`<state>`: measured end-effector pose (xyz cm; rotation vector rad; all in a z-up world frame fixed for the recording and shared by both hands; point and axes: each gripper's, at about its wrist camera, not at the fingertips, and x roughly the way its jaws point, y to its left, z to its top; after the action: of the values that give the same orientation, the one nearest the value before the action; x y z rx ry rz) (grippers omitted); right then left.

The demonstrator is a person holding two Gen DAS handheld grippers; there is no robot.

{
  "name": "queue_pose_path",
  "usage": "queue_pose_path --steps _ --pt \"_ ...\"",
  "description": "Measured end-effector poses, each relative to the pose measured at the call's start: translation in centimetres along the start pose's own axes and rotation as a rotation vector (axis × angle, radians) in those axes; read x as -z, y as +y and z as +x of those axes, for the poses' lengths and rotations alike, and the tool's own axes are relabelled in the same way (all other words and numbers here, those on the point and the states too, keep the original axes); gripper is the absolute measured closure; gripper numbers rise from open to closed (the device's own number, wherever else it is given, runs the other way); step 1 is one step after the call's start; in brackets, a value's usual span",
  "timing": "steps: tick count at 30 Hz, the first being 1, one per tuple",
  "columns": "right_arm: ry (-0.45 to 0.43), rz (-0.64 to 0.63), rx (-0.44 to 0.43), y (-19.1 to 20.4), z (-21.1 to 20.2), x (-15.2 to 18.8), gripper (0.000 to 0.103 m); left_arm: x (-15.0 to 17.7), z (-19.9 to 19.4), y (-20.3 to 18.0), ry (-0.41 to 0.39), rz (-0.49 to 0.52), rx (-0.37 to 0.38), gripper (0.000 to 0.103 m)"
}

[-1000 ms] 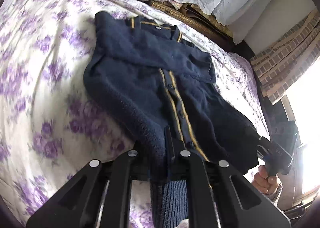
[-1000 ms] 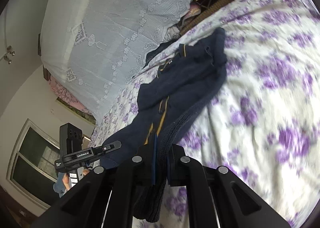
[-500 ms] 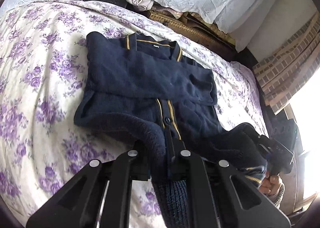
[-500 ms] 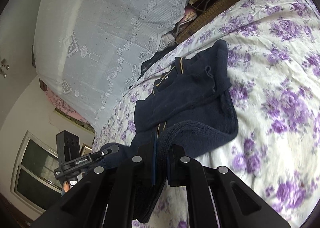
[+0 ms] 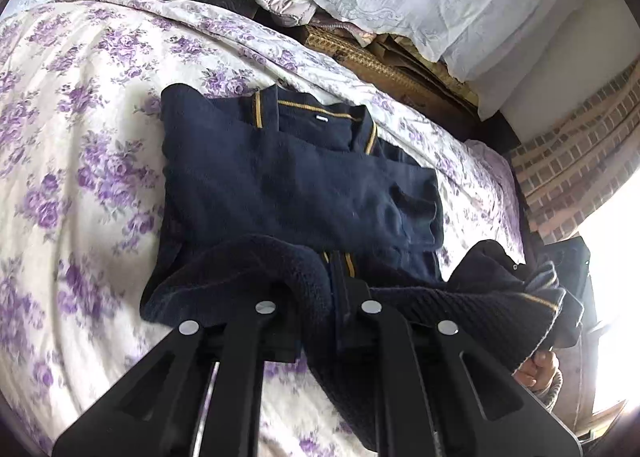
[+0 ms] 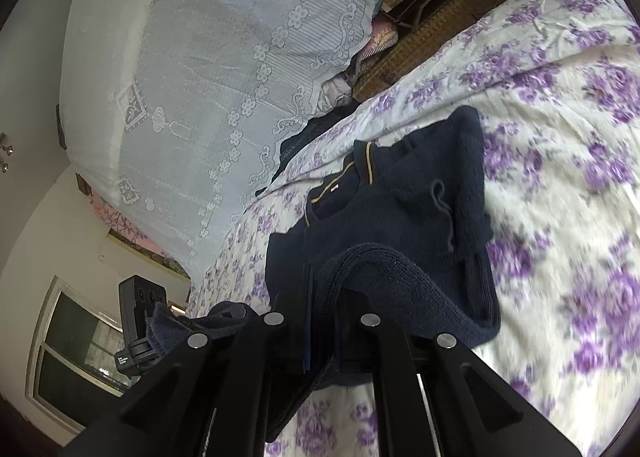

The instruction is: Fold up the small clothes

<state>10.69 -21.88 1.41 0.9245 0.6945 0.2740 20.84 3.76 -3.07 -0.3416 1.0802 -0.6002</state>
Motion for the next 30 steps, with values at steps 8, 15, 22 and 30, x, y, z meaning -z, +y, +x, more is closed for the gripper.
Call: queue_pose_path --steps 8,15,22,30 --pt "0.000 0.011 -0.008 -0.3 3.5 -2.9 0.095 -2.9 2.0 1.5 -0.003 -0.036 0.022 0.093" --pt "-0.001 0.043 0.002 -2.0 7.4 -5.1 0.094 -5.4 4.6 3.6 0.002 -0.095 0.026 0.093" --pt "-0.045 0.172 0.004 -7.3 9.2 -6.7 0.092 -6.5 8.1 7.6 0.001 -0.203 0.088 0.091" --pt "-0.039 0.118 -0.115 -5.3 7.4 -6.8 0.044 -6.7 5.7 6.4 -0.035 -0.172 0.168 0.056"
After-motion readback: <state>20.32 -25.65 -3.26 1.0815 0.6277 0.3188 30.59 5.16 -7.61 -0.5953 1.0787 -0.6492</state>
